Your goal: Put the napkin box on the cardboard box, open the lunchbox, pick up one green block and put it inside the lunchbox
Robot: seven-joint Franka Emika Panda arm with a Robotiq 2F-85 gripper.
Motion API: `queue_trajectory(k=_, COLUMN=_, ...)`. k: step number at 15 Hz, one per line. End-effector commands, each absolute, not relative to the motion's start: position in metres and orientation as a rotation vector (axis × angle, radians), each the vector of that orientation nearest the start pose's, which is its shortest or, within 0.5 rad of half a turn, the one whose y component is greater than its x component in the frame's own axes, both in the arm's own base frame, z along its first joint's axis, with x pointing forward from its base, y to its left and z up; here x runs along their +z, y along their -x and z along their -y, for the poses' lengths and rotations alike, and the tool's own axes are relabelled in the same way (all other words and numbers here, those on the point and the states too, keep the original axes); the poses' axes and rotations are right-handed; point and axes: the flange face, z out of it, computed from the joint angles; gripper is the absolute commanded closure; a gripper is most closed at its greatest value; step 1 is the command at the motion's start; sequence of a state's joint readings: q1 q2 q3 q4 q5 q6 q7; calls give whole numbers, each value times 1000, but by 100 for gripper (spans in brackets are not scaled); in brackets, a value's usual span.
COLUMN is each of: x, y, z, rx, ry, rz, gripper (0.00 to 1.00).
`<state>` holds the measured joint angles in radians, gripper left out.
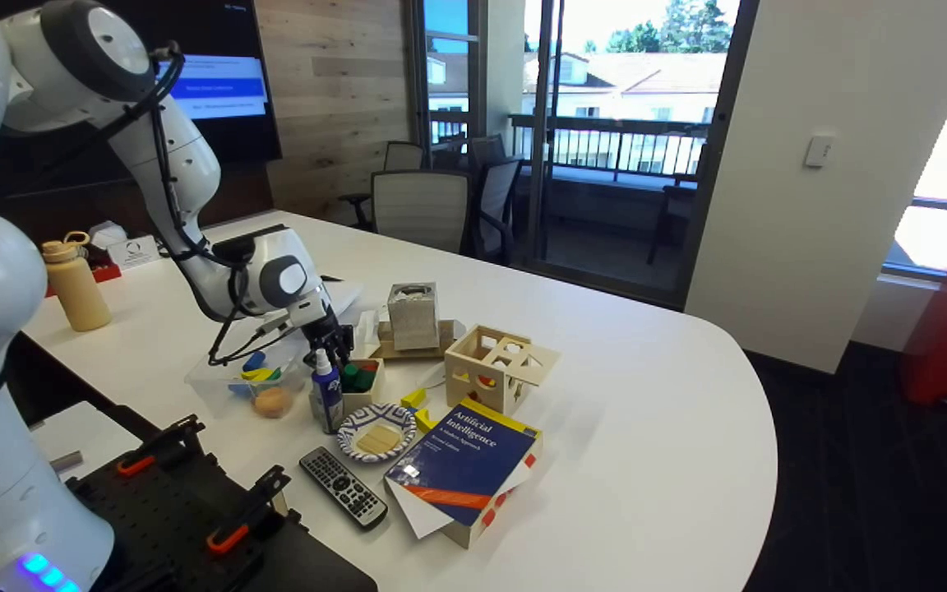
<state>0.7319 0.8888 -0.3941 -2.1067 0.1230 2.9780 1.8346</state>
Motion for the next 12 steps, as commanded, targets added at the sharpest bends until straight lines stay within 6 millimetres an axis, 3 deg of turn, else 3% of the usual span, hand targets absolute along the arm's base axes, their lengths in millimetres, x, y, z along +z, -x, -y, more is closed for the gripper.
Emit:
queue_trajectory(k=1, x=50, y=-524, z=-163, rx=-471, ry=2357, rz=-2118, gripper=92)
queue_trajectory(k=6, x=78, y=-518, z=-175, rx=-514, ry=2379, rz=-2047, gripper=92)
queue_trajectory(k=12, x=128, y=-489, z=-173, rx=-549, ry=2424, rz=-1975, gripper=92)
